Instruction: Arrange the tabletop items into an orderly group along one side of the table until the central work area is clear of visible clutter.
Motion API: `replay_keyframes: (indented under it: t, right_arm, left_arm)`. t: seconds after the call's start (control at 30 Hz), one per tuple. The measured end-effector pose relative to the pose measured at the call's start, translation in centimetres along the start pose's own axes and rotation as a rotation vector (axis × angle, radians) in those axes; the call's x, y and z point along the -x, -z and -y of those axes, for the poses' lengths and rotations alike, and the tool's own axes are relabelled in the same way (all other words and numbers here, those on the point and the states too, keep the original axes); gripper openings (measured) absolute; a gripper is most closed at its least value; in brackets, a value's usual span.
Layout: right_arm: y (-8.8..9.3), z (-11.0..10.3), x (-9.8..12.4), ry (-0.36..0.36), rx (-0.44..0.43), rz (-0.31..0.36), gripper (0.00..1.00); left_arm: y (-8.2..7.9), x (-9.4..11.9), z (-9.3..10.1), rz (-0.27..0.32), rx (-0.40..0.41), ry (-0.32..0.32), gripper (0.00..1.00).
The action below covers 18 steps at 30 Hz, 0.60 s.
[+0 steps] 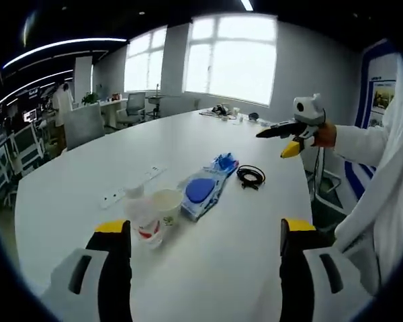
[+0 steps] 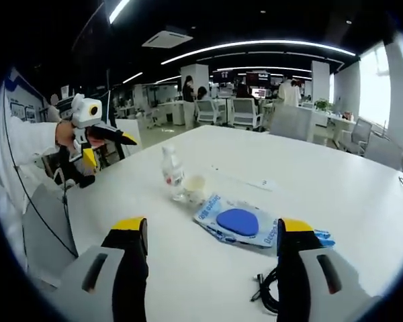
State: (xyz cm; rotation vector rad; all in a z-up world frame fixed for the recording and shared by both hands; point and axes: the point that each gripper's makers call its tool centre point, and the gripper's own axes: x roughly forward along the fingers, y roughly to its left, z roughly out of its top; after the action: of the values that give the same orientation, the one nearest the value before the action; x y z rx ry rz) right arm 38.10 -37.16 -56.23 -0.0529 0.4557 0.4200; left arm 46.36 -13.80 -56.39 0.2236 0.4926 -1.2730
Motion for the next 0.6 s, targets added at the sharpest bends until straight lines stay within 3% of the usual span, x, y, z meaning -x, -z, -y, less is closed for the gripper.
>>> replay_keyframes:
  t: [0.27,0.6]
  right_arm:
    - [1.9,0.7,4.0,0.023,-0.021,-0.006,0.79]
    - [5.4,1.3,8.2,0.038,-0.062,-0.013,0.80]
  left_arm:
    - [-0.2,0.5,3.0,0.018,0.017,-0.009,0.96]
    - [1.0,0.3,6.7,0.008,0.030,-0.034,0.97]
